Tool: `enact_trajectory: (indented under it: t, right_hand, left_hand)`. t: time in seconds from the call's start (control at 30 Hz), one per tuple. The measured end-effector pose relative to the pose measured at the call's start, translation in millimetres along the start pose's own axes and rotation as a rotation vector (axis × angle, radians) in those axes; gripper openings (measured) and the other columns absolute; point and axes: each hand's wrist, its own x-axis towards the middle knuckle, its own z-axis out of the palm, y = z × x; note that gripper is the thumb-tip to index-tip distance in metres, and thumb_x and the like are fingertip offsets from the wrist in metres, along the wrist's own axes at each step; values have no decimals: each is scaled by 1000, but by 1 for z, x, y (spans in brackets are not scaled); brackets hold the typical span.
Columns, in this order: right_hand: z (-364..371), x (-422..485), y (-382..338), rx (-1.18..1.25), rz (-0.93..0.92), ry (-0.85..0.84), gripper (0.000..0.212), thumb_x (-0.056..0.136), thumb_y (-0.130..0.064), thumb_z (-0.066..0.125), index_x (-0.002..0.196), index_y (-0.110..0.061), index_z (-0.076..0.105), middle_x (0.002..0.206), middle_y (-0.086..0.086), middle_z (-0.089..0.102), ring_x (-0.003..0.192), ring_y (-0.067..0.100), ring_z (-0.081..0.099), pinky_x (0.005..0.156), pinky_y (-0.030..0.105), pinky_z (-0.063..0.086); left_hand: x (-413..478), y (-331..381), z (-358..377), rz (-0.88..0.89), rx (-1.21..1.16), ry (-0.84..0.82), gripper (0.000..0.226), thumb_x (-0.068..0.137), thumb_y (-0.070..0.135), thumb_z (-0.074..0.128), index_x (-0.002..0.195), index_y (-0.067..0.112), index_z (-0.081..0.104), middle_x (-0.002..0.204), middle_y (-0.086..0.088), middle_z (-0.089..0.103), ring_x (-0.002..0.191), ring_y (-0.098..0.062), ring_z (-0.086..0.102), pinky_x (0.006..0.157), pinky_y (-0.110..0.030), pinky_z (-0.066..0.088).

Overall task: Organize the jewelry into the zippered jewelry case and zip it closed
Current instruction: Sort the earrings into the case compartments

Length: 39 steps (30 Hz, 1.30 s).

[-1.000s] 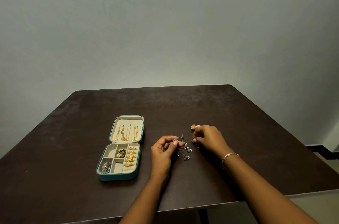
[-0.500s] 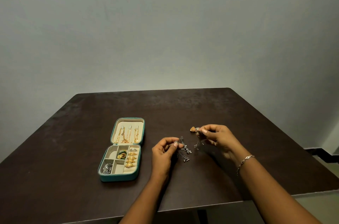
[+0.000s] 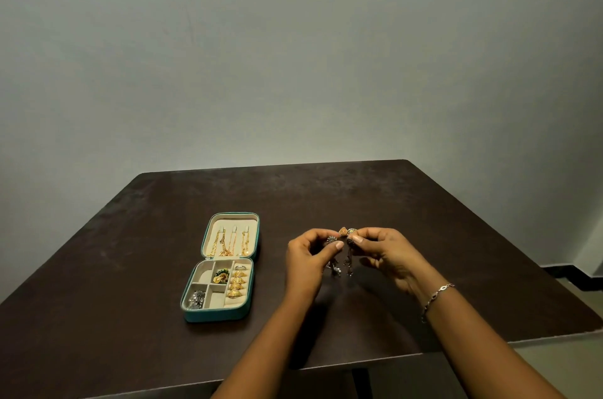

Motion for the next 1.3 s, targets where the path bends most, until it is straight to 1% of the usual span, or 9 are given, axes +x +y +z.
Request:
enact_trajectory:
  t: [0.1,0.3,0.47,0.6,0.73,0.87,0.97,1.13,1.3]
  right_hand:
    - [3,-2,-1,5,0,-34,15,88,-5,54,79,-10,65,74,2,62,71,11,56,64,21,41]
    - [11,-6,-2,37,-29,-54,13,86,-4,55,80,-8,65,73,4,65,70,12,61,65,23,44]
    - [17,-9,-5,-53,-149,-23,12,87,-3,55,85,-9,64,76,4,67,72,14,63,64,23,45]
    - [18,-13,-7,-153,-248,-44,12,88,-6,56,84,-12,66,76,0,69,71,7,65,61,17,45]
    - [22,-16,-10,-204,-312,-52,11,84,-3,60,80,-12,66,76,1,68,69,0,63,61,16,44]
    - [27,-15,-12,-201,-306,-4,16,83,-1,61,74,-13,64,67,-2,67,63,1,62,61,20,42]
    - [29,-14,-13,-146,-266,9,12,85,-3,58,77,-10,62,69,-1,71,66,7,64,62,21,41]
    - [36,-16,-18,-68,-227,31,13,87,-3,54,77,-7,59,67,3,72,62,7,67,58,22,38]
    - [51,-18,-23,-40,-204,12,13,88,-3,52,78,-5,59,67,6,72,60,11,67,57,21,43]
  left_hand:
    - [2,3,-1,31,60,-11,24,74,-7,69,71,17,66,60,13,68,62,3,62,60,-11,47]
    - [2,5,-5,51,167,-26,19,75,3,72,70,21,66,72,0,69,72,-12,65,65,-19,50]
    - [2,10,-7,19,144,-31,19,76,2,71,66,17,65,68,-3,66,69,-14,63,66,-25,50]
    - [3,17,-13,-40,119,-42,15,78,3,68,68,13,67,67,-6,67,66,-13,63,66,-27,51]
    - [3,24,-19,-99,74,-66,12,79,1,67,68,8,67,59,0,65,56,-5,60,58,-19,48]
    - [1,28,-25,-133,36,-65,9,81,1,64,73,6,67,60,1,65,54,-3,58,56,-16,47]
    - [1,31,-32,-171,-13,-46,11,83,2,61,75,8,66,56,4,67,55,-2,61,55,-15,48]
    - [-1,37,-46,-250,-102,-3,7,84,6,62,77,5,64,58,-3,68,54,-12,66,52,-19,51]
    - [0,44,-64,-256,-165,29,7,86,6,59,82,1,63,64,-6,71,57,-14,68,52,-20,51]
